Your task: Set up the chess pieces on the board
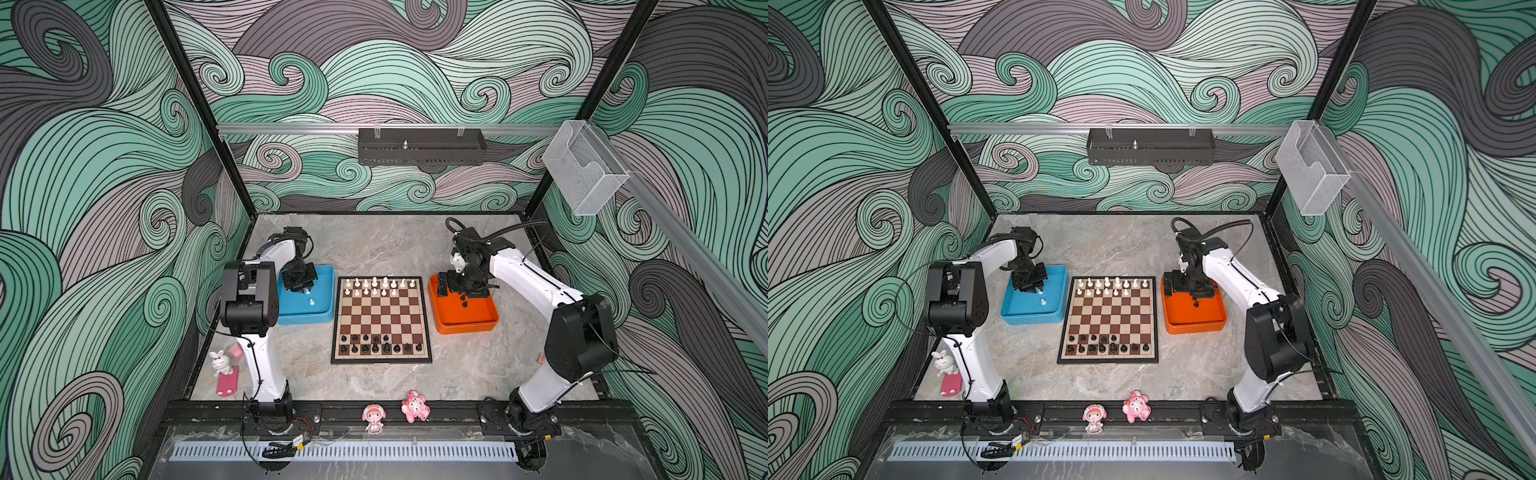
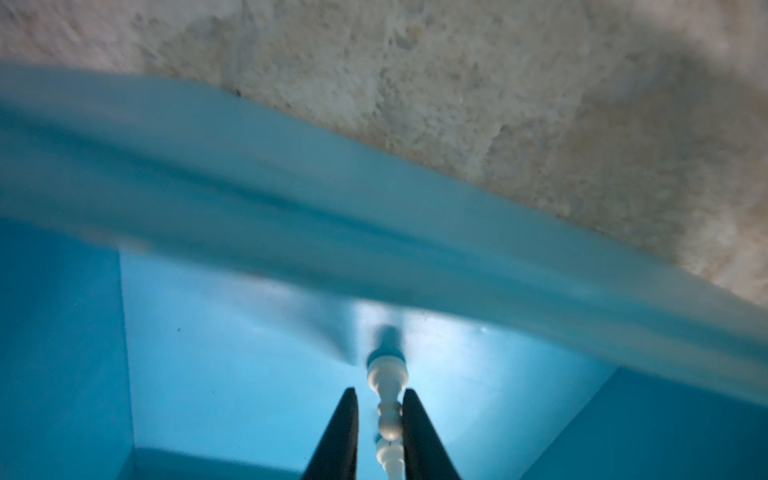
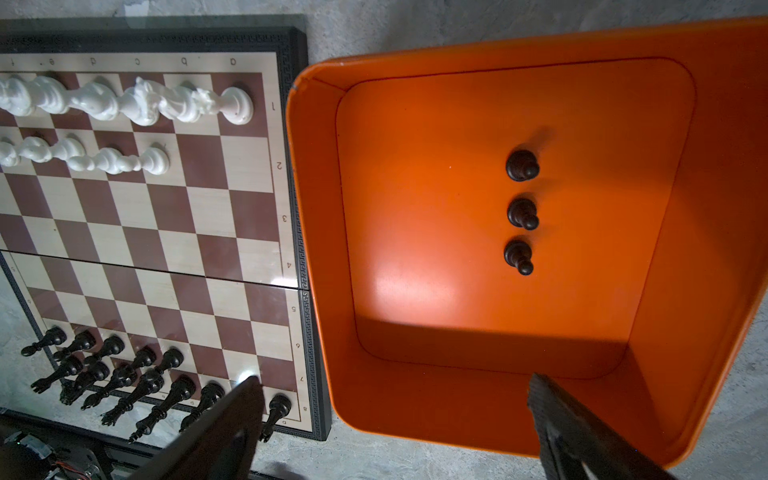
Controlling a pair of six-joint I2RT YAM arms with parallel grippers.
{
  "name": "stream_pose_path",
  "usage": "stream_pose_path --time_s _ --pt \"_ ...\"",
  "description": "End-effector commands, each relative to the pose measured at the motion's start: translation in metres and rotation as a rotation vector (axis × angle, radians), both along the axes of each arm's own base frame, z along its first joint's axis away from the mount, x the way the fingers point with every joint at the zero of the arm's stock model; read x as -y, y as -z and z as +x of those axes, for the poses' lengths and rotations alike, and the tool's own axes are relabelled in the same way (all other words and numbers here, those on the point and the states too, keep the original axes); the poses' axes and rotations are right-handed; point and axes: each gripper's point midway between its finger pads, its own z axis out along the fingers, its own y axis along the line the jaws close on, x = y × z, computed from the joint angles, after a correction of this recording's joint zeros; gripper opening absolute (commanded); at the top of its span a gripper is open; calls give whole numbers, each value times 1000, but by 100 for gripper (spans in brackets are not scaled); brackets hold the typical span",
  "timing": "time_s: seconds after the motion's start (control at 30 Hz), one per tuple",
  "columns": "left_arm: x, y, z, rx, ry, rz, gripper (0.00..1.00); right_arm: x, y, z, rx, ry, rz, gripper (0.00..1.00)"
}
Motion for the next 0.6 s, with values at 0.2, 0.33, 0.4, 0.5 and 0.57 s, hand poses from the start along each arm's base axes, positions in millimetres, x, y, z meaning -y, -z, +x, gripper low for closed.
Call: stream_pose_path --time_s 0.2,0.33,0.4,0.5,0.57 --pt "2 2 1 -13 23 12 14 1 7 -3 -28 -4 2 99" --pt "2 0 1 -11 32 14 11 1 8 -3 -30 -3 4 99" --pt "2 -1 1 -10 38 14 10 0 7 -3 -29 -3 8 99" --pt "3 -6 0 -10 55 13 10 0 5 -2 -22 -2 11 99" --pt "3 -12 0 -8 69 14 10 0 5 -2 -22 0 12 99"
